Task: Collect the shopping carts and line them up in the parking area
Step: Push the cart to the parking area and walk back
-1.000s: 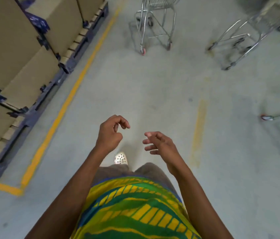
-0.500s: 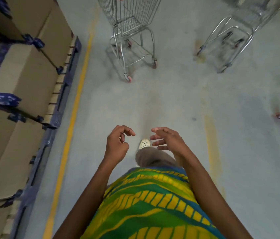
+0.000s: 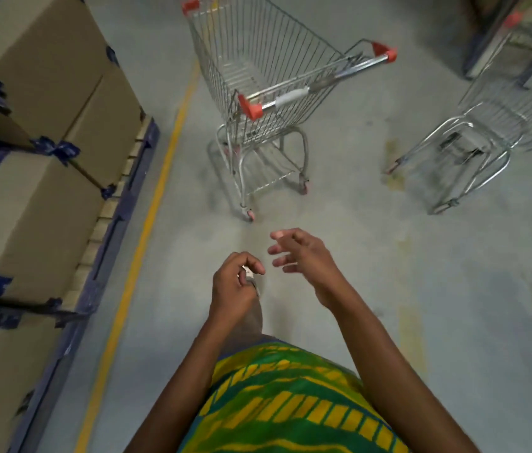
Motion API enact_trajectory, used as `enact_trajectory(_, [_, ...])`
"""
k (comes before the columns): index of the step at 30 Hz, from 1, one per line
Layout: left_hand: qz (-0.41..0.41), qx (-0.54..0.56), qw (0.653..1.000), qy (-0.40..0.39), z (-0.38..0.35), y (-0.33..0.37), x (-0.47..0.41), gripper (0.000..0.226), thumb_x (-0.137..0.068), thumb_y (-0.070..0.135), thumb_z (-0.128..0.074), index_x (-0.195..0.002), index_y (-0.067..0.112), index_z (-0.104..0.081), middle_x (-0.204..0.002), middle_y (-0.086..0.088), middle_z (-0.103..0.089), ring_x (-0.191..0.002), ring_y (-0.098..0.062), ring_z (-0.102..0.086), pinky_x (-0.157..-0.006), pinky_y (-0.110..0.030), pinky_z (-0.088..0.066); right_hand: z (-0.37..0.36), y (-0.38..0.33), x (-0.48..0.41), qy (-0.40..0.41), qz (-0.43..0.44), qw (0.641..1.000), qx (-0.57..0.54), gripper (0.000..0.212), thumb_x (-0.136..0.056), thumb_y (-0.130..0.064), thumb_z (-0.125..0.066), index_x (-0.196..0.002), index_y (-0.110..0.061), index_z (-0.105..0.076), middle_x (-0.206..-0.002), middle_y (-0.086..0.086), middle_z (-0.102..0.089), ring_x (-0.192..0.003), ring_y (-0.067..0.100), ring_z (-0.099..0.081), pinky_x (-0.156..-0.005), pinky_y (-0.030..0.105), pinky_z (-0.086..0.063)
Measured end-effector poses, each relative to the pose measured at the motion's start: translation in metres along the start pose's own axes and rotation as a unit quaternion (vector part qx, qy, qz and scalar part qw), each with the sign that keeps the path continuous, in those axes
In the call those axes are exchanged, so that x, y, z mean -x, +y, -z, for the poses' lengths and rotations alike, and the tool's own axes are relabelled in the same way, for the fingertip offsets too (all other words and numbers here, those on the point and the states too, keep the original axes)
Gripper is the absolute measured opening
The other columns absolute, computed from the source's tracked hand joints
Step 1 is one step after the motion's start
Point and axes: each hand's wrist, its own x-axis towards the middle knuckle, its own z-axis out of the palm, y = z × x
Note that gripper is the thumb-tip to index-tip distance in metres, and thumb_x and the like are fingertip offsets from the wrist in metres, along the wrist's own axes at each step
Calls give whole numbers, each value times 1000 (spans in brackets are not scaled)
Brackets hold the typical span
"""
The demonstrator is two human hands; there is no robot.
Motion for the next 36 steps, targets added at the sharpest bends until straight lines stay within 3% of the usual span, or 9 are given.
enact_trajectory(4, [-23, 32, 998, -55, -14, 26, -117, 44, -50, -11, -41, -69, 26, -57, -74, 13, -56, -55, -5, -35, -54, -23, -28, -2, -49, -83, -20, -38, 999, 26, 14, -100, -29, -63, -104, -19, -71, -87, -1, -75, -78, 18, -70, -76, 32, -48])
enact_trajectory(8, [-71, -1, 996, -58, -18, 81, -234, 25, -60, 0, -57, -70, 22, -55, -74, 18, -52, -61, -1, -43, -59, -21, -34, 14, -134, -154, 56, 34, 998, 20, 20, -101, -32, -61, -107, -16, -72, -96, 2, -77, -79, 16, -70, -77, 31, -50])
enact_trajectory(12, [-123, -137, 981, -54, -39, 114, -345, 22, -74, 13, -69, -85, 27, -55, -90, 11, -58, -91, -17, -54, -91, -44, -46, 33, -184, -206, 120, 80, 990, 3, 21, -101, -38, -62, -111, -22, -71, -100, -4, -76, -81, 13, -71, -77, 30, -53])
enact_trajectory(14, [-129, -188, 972, -65, -58, 113, -384, 19, -79, 18, -67, -96, 21, -58, -103, -1, -60, -105, -26, -52, -95, -36, -36, 46, -192, -229, 142, 67, 987, 16, 21, -100, -39, -62, -112, -25, -71, -101, -5, -76, -85, 16, -73, -79, 30, -53])
enact_trajectory(19, [-197, -482, 853, -35, -102, 71, -428, 28, -99, 40, -45, -109, 15, -53, -96, -9, -59, -84, -30, -62, -68, -41, -47, 87, -201, -303, 226, 97, 961, 129, 12, -99, -37, -64, -105, -32, -72, -99, -17, -73, -91, -5, -66, -81, 19, -49])
enact_trajectory(23, [-126, -534, 832, -79, -103, 70, -459, 28, -82, 37, -66, -98, 15, -57, -78, -9, -61, -61, -31, -63, -52, -36, -47, 128, -212, -368, 263, 199, 876, 352, 18, -100, -37, -62, -112, -26, -71, -107, -8, -70, -104, 16, -57, -86, 36, -46])
enact_trajectory(26, [-107, -554, 823, -66, -88, 67, -494, 27, -75, 32, -69, -92, 13, -61, -70, -9, -62, -56, -32, -62, -53, -37, -49, 152, -228, -413, 237, 219, 836, 444, 21, -98, -42, -61, -113, -30, -69, -114, -8, -64, -114, 18, -52, -94, 39, -36])
enact_trajectory(30, [-33, -558, 829, -19, -62, 65, -557, 19, -74, 36, -67, -82, 18, -68, -69, -5, -67, -61, -32, -67, -63, -36, -51, 163, -256, -466, 198, 265, 783, 527, 31, -92, -52, -56, -117, -35, -66, -122, -11, -60, -125, 16, -49, -109, 45, -24])
enact_trajectory(36, [84, -559, 824, -36, -16, 66, -653, 41, -68, 58, -64, -95, 30, -74, -85, 4, -72, -83, -26, -70, -69, -32, -43, 145, -290, -548, 59, 273, 750, 599, 61, -87, -77, -45, -132, -36, -58, -129, -9, -59, -129, 18, -48, -115, 51, -19])
